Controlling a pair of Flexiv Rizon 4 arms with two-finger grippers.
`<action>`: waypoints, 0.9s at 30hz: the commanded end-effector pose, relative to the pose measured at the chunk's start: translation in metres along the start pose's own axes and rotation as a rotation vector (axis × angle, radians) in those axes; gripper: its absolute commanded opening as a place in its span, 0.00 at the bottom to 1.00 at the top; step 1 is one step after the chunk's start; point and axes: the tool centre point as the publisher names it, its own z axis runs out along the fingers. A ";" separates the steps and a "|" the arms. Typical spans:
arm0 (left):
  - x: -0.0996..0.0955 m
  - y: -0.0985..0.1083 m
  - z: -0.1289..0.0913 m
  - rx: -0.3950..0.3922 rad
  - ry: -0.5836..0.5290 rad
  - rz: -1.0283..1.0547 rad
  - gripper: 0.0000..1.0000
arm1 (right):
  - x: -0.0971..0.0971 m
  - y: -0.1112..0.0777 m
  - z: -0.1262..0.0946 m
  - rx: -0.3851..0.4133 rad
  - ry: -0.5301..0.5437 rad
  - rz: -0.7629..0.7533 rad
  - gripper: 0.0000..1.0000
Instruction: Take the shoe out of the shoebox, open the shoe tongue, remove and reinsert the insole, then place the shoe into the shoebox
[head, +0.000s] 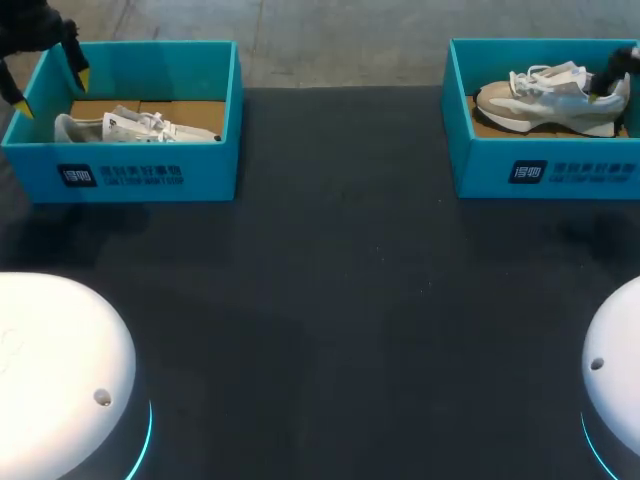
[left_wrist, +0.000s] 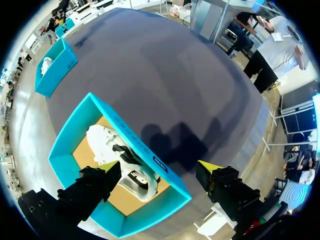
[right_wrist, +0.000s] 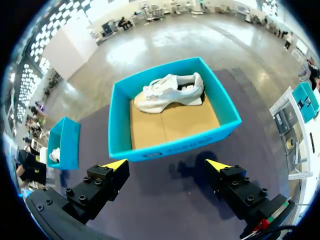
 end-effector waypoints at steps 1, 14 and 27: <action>0.001 -0.001 0.000 -0.004 0.000 0.000 1.00 | 0.006 0.046 0.019 0.075 -0.030 -0.002 1.00; 0.001 -0.001 0.000 -0.004 0.000 0.000 1.00 | 0.006 0.046 0.019 0.075 -0.030 -0.002 1.00; 0.001 -0.001 0.000 -0.004 0.000 0.000 1.00 | -0.010 0.075 0.048 0.101 -0.092 -0.048 1.00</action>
